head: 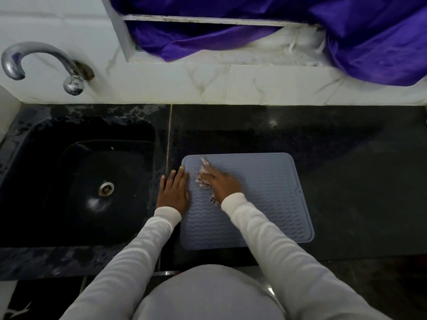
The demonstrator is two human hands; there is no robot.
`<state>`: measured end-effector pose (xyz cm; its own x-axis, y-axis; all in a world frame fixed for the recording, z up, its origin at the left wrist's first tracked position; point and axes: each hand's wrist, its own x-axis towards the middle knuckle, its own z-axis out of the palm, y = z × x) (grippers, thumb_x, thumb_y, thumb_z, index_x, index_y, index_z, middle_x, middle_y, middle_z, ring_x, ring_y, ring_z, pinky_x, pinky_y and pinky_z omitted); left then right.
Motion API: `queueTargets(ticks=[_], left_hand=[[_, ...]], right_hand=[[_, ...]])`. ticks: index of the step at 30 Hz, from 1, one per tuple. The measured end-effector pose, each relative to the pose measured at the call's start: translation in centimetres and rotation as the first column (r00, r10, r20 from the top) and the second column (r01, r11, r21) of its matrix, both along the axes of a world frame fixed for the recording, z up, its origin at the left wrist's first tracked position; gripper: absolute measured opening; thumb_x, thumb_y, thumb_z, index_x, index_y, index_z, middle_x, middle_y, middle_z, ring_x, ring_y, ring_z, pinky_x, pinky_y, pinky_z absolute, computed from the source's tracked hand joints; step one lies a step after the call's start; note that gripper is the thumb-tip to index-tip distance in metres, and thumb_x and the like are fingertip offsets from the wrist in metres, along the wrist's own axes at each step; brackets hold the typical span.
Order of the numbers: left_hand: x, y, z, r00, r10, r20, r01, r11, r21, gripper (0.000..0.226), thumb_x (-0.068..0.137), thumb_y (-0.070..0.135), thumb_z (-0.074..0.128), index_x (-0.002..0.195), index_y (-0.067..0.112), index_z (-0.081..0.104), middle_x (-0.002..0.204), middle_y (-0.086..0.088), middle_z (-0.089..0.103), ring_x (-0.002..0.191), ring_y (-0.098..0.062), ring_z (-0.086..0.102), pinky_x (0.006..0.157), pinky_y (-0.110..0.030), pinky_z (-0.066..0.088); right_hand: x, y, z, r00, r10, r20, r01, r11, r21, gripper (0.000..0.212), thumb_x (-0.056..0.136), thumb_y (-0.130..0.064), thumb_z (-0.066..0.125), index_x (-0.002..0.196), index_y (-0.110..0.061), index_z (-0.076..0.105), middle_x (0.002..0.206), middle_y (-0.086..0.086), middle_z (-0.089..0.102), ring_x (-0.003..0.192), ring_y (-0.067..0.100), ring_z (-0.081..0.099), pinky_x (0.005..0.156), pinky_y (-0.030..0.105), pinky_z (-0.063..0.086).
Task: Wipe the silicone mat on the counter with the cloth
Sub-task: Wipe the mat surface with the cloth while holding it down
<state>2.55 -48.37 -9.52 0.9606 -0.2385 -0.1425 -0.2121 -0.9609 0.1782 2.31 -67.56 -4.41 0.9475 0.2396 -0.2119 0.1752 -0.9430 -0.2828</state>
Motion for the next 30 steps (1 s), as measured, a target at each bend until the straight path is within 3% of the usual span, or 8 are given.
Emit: queueTargets(ticks=[3,6,9,13,18,25,30], left_hand=[[0.0,0.3,-0.1,1.0,0.002,0.015,-0.002,1.0,-0.015,0.065,0.09,0.037,0.014,0.151,0.018,0.027,0.159,-0.002,0.023,0.145,-0.028,0.023,0.119,-0.052,0.009],[-0.1,0.0,-0.1,1.0,0.011,0.017,-0.011,1.0,-0.014,0.064,0.091,0.037,0.016,0.15,0.018,0.029,0.158,-0.002,0.025,0.145,-0.028,0.025,0.118,-0.052,0.011],[-0.2,-0.1,-0.1,1.0,0.013,0.019,-0.013,1.0,-0.011,0.064,0.09,0.036,0.017,0.15,0.018,0.029,0.158,-0.002,0.024,0.145,-0.028,0.024,0.119,-0.052,0.011],[-0.2,-0.4,-0.1,0.999,0.023,0.022,-0.023,1.0,-0.001,0.065,0.089,0.037,0.014,0.151,0.019,0.027,0.16,-0.001,0.021,0.146,-0.027,0.021,0.119,-0.051,0.008],[-0.3,-0.9,0.0,0.999,0.052,0.014,-0.052,0.999,0.001,0.067,0.088,0.037,0.01,0.152,0.019,0.024,0.16,-0.001,0.017,0.147,-0.026,0.017,0.12,-0.05,0.006],[-0.3,-1.6,-0.1,0.995,0.101,0.013,-0.101,0.995,-0.003,0.061,0.092,0.031,0.028,0.152,0.018,0.024,0.16,-0.002,0.016,0.147,-0.028,0.017,0.12,-0.047,0.005],[-0.4,-1.9,-0.4,0.991,0.136,0.004,-0.136,0.991,-0.015,0.058,0.097,0.026,0.035,0.152,0.019,0.021,0.161,-0.001,0.013,0.148,-0.026,0.014,0.121,-0.045,0.002]], right_hand=[[-0.1,-4.0,1.3,1.0,-0.026,-0.006,0.026,0.999,0.022,0.079,0.086,-0.011,0.065,0.149,-0.037,0.025,0.158,-0.007,0.022,0.131,0.029,0.044,0.106,0.041,0.04],[-0.7,-9.2,1.4,0.998,-0.065,0.017,0.066,0.998,-0.017,0.073,0.089,-0.008,0.06,0.149,-0.035,0.027,0.158,-0.012,0.02,0.136,0.022,0.038,0.108,0.025,0.028],[-1.3,-14.0,1.4,0.987,-0.161,-0.024,0.158,0.981,-0.113,0.074,0.089,-0.006,0.057,0.149,-0.036,0.025,0.158,-0.011,0.02,0.135,0.027,0.039,0.107,0.035,0.033],[-2.2,-19.6,1.2,0.946,-0.309,-0.097,0.289,0.94,-0.181,0.082,0.081,-0.02,0.068,0.147,-0.044,0.024,0.155,-0.014,0.029,0.122,0.031,0.052,0.096,0.041,0.047],[-2.7,-23.1,0.8,0.916,-0.392,-0.083,0.376,0.913,-0.16,0.082,0.076,-0.016,0.073,0.144,-0.041,0.035,0.154,-0.015,0.03,0.118,0.031,0.055,0.095,0.042,0.048],[-3.1,-23.1,0.7,0.919,-0.384,-0.089,0.372,0.919,-0.131,0.078,0.078,-0.014,0.07,0.145,-0.036,0.035,0.155,-0.012,0.027,0.117,0.031,0.055,0.094,0.042,0.049],[-2.1,-22.2,2.4,0.953,-0.282,-0.115,0.257,0.947,-0.191,0.067,0.088,-0.018,0.058,0.147,-0.035,0.031,0.157,-0.008,0.025,0.122,0.031,0.053,0.095,0.042,0.048]])
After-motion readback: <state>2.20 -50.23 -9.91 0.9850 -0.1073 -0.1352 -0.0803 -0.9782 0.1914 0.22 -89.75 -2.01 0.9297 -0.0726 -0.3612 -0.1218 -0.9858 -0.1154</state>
